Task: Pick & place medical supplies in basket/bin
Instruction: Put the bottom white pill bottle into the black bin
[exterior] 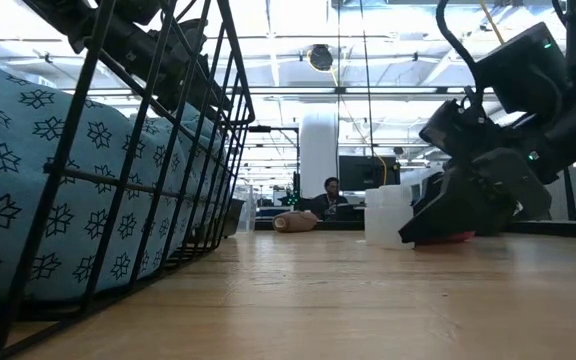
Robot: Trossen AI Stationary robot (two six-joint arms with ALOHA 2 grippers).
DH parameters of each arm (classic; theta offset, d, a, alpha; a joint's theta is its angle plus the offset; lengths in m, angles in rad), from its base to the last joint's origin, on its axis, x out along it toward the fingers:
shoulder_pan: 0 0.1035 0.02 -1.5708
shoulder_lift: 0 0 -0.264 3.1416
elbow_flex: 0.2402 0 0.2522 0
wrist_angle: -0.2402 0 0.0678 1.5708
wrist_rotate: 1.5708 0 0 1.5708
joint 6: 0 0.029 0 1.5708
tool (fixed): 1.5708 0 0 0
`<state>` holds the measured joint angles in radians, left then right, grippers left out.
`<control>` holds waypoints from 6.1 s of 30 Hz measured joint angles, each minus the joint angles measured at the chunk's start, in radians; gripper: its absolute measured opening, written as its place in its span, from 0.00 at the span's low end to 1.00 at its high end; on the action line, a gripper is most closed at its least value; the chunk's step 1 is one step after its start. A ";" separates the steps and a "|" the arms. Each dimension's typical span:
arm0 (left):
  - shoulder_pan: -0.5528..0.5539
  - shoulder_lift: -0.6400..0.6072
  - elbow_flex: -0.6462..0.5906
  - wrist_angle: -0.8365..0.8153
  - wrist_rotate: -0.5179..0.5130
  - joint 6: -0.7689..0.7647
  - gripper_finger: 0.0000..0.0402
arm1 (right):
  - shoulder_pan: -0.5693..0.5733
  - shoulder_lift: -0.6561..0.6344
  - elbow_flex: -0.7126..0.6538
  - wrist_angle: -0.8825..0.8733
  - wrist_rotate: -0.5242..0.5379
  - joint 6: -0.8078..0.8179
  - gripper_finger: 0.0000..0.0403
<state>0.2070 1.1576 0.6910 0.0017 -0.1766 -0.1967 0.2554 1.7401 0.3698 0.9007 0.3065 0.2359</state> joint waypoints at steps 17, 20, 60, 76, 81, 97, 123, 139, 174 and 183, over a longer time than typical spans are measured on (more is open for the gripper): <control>0.000 0.000 0.000 0.002 0.000 0.003 0.61 | -0.001 0.000 -0.001 0.011 0.003 -0.064 0.34; 0.000 0.000 0.000 0.002 0.000 0.003 0.61 | -0.001 0.000 -0.001 0.021 0.003 -0.065 0.33; 0.000 0.000 0.000 0.007 -0.001 -0.008 0.61 | -0.024 -0.404 -0.002 0.017 0.052 -0.302 0.34; 0.000 0.001 0.000 0.026 0.000 0.004 0.61 | -0.086 -0.842 -0.002 -0.302 0.064 -0.331 0.34; 0.000 0.001 0.000 0.025 0.001 -0.006 0.61 | -0.086 -0.927 -0.002 -0.393 0.063 -0.300 0.34; 0.000 0.001 0.000 0.035 0.001 -0.091 0.61 | -0.086 -1.064 -0.002 -0.782 0.031 0.012 0.34; -0.077 0.159 0.293 -0.212 0.236 -0.032 0.61 | -0.085 -0.752 0.151 -0.750 -0.103 -0.038 0.34; -0.145 0.577 0.906 -0.694 0.317 0.229 0.61 | -0.086 -0.726 0.151 -0.748 -0.129 -0.035 0.34; -0.191 0.782 1.125 -0.625 0.385 0.250 0.61 | -0.086 -0.517 0.258 -0.629 -0.159 -0.177 0.34; -0.214 0.792 1.125 -0.686 0.384 0.252 0.61 | -0.099 -0.494 0.272 -0.628 -0.182 -0.181 0.34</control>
<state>-0.0068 1.9497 1.8159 -0.6844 0.2069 0.0553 0.1562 1.2463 0.6418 0.2731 0.1246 0.0551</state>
